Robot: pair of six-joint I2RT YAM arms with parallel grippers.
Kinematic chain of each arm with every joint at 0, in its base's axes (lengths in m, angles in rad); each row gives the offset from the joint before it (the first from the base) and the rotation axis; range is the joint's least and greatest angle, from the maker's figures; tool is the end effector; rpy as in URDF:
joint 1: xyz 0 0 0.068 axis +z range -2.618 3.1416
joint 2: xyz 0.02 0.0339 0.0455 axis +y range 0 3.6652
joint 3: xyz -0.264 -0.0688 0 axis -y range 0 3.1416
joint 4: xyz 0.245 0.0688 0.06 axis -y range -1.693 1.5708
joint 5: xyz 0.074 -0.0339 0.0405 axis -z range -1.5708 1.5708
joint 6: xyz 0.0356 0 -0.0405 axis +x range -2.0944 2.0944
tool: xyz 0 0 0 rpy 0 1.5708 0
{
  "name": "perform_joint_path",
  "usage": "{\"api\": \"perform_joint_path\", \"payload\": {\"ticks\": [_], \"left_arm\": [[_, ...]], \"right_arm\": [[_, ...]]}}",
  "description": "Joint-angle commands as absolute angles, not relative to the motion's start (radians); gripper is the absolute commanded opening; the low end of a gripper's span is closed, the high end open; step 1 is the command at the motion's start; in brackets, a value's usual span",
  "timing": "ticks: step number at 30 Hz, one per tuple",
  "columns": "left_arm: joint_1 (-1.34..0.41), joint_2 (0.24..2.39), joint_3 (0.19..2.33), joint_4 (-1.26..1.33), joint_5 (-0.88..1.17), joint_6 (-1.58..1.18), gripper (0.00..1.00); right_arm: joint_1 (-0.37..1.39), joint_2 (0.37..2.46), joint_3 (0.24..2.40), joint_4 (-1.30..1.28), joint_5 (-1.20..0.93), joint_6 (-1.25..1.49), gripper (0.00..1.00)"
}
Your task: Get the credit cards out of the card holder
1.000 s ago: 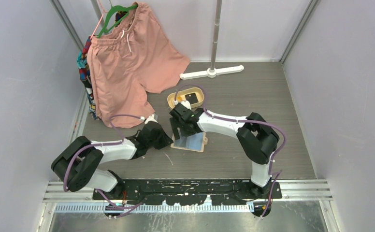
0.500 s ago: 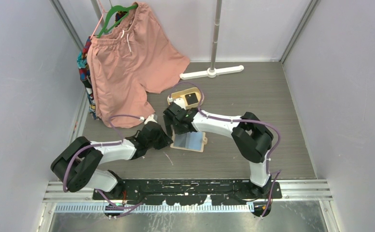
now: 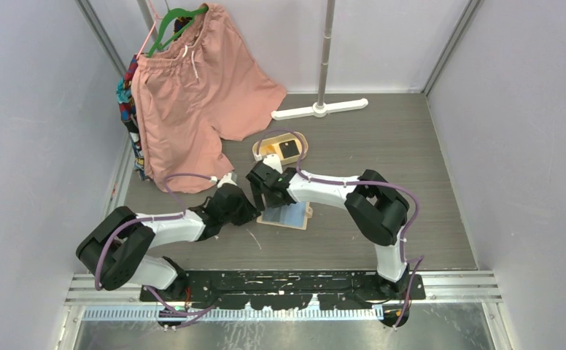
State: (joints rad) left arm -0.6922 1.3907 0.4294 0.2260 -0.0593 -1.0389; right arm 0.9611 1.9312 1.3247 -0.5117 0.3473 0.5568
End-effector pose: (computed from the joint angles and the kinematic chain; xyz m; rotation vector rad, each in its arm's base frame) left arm 0.1887 -0.1537 0.1332 -0.4535 2.4031 -0.7795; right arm 0.2365 0.3174 0.1735 -0.4157 2.5469 0.0804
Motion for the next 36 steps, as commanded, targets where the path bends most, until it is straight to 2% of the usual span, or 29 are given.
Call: {"api": "perform_joint_path", "payload": {"ticks": [1,20,28,31,33,36], "left_arm": [[-0.687,1.404,0.414,0.22,-0.08,-1.022,0.0],[-0.686,1.409,0.406,0.23,-0.091,-1.028,0.0],[-0.686,1.413,0.411,0.227,-0.091,-1.024,0.0],[-0.686,1.413,0.414,0.225,-0.091,-1.023,0.0],[-0.686,1.412,0.415,0.222,-0.091,-1.022,0.0],[-0.686,1.41,0.417,0.219,-0.091,-1.021,0.0]], "right_arm": [[0.963,1.882,1.281,-0.524,0.398,0.581,0.91],[0.963,1.769,1.148,-0.573,0.412,0.594,0.91],[0.963,1.724,1.207,-0.594,0.489,0.592,0.91],[0.963,1.657,1.236,-0.592,0.511,0.597,0.98],[0.961,1.601,1.228,-0.564,0.488,0.6,1.0],[0.925,1.519,1.153,-0.427,0.306,0.632,1.0]]}}
